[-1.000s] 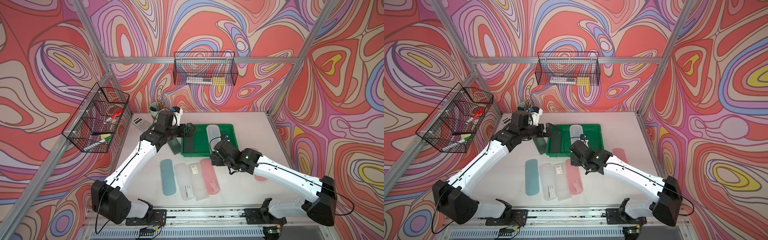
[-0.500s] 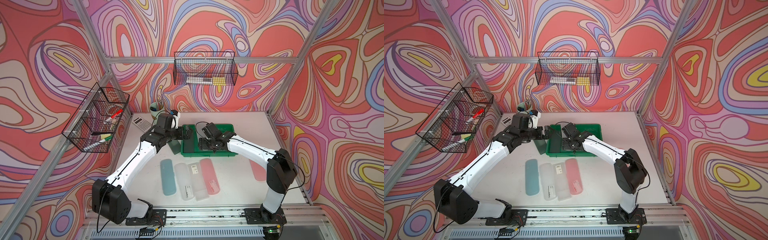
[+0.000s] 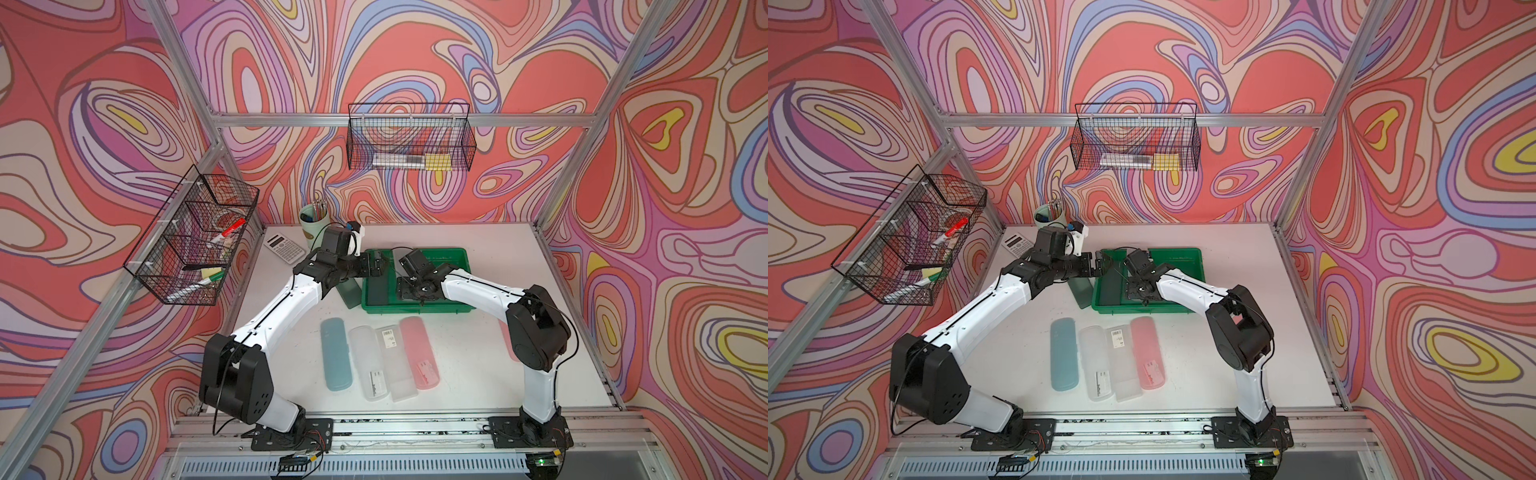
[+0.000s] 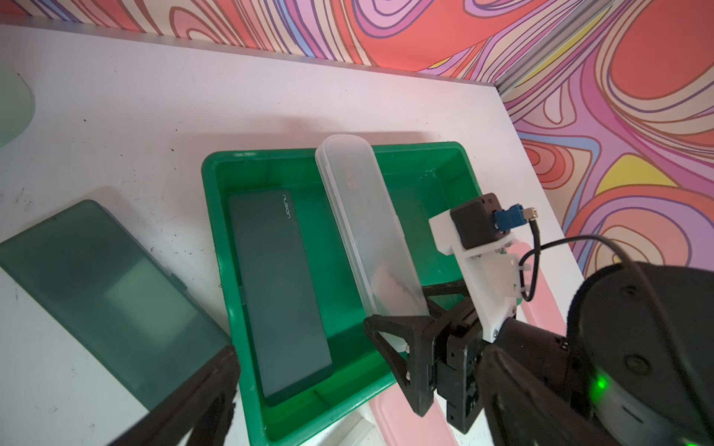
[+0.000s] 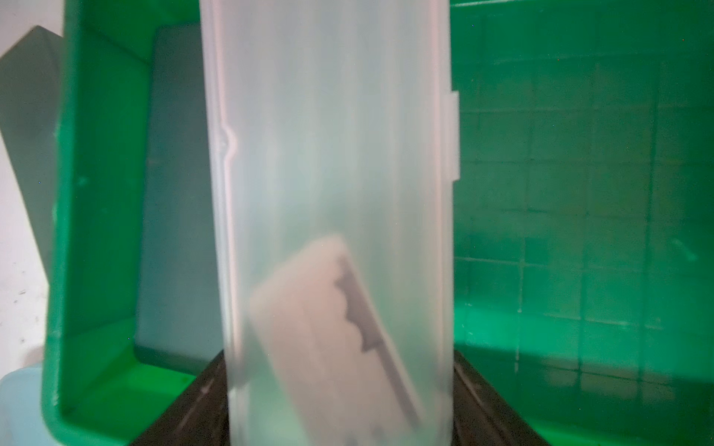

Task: Put the pencil case into the storage box
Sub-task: Place the pencil case at the storage box.

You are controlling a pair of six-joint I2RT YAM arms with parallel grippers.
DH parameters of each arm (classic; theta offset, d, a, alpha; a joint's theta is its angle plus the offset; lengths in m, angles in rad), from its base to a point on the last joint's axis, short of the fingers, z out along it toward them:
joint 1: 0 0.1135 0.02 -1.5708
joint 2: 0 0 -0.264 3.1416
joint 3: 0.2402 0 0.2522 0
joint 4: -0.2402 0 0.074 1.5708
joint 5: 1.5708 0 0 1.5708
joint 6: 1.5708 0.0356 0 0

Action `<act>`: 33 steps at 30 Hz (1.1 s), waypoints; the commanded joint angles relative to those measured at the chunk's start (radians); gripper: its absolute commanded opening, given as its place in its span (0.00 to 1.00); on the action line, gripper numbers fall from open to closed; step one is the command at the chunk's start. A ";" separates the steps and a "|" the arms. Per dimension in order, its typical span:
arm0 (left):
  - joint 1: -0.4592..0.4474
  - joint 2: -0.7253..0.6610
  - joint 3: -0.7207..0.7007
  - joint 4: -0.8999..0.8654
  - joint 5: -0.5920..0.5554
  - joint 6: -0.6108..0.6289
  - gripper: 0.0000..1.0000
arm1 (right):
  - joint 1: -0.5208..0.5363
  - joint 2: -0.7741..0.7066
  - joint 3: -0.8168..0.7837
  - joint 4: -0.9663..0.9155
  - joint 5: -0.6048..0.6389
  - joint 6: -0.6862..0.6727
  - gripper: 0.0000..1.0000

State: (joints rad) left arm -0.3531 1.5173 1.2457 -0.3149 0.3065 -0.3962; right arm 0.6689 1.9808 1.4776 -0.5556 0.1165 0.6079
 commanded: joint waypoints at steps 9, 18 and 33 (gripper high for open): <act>0.035 -0.005 -0.107 0.073 0.025 -0.040 0.99 | -0.008 0.115 0.072 0.042 -0.003 0.014 0.61; 0.034 -0.033 -0.127 0.061 0.032 -0.036 0.99 | 0.003 0.080 0.041 0.024 0.001 0.043 0.61; 0.034 -0.042 -0.068 -0.005 0.038 -0.025 0.99 | 0.067 0.053 0.050 -0.064 0.032 0.075 0.60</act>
State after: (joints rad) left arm -0.3218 1.5074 1.1458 -0.2924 0.3378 -0.4274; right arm 0.7277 2.0491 1.5185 -0.5858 0.1246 0.6544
